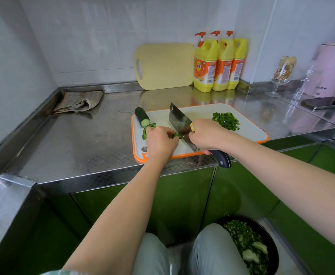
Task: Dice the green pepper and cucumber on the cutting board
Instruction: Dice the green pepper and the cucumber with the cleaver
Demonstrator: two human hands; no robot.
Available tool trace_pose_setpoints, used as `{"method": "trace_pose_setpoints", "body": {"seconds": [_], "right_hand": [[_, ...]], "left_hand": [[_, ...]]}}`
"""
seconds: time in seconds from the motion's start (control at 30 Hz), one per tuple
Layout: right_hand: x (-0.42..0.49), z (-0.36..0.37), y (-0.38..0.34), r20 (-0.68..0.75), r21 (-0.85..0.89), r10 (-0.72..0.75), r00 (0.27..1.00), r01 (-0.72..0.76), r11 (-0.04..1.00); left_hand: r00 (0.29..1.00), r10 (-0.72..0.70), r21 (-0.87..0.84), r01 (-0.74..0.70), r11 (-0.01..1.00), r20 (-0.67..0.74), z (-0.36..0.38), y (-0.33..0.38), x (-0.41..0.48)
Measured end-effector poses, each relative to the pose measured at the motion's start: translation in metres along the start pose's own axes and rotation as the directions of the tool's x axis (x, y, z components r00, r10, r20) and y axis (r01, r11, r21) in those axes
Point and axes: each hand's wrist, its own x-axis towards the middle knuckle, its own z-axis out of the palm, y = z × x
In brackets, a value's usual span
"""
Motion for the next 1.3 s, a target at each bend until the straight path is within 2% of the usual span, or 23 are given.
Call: {"method": "trace_pose_setpoints", "body": {"seconds": [0.1,0.17,0.33,0.47,0.87,1.0,1.1,1.3], "right_hand": [[0.01,0.003,-0.006,0.056,-0.108,0.041,0.998,-0.035,0.994],[0.017,0.01,-0.009,0.04,-0.129,0.049,0.998,-0.044,0.991],[0.022,0.016,-0.003,-0.047,0.013,0.063,0.997,-0.063,0.998],[0.019,0.01,0.009,-0.108,0.076,0.028,0.994,-0.02,0.997],[0.015,0.004,-0.006,0.035,-0.016,0.053,0.998,-0.052,0.999],[0.021,0.003,-0.01,0.073,0.004,0.078,0.994,-0.079,0.997],[0.024,0.011,-0.011,0.029,0.018,0.086,0.996,-0.087,0.996],[0.03,0.012,0.004,-0.055,0.184,0.091,0.994,-0.08,0.98]], "left_hand": [[1.0,-0.003,-0.019,0.003,1.0,0.007,0.001,-0.001,0.0],[1.0,0.002,-0.023,-0.002,1.0,-0.001,0.001,-0.002,0.0],[1.0,0.028,-0.041,-0.029,0.999,-0.013,0.001,-0.003,0.001],[1.0,0.016,-0.065,-0.017,0.998,-0.022,0.001,-0.004,0.002],[0.999,0.021,-0.064,-0.023,0.998,-0.03,-0.002,0.001,-0.001],[0.999,0.023,-0.053,-0.025,0.998,-0.033,-0.002,0.0,-0.002],[0.999,0.036,-0.05,-0.038,0.998,-0.03,-0.002,0.0,-0.002],[1.0,0.007,-0.087,-0.009,0.996,-0.021,-0.003,0.0,-0.002]]}}
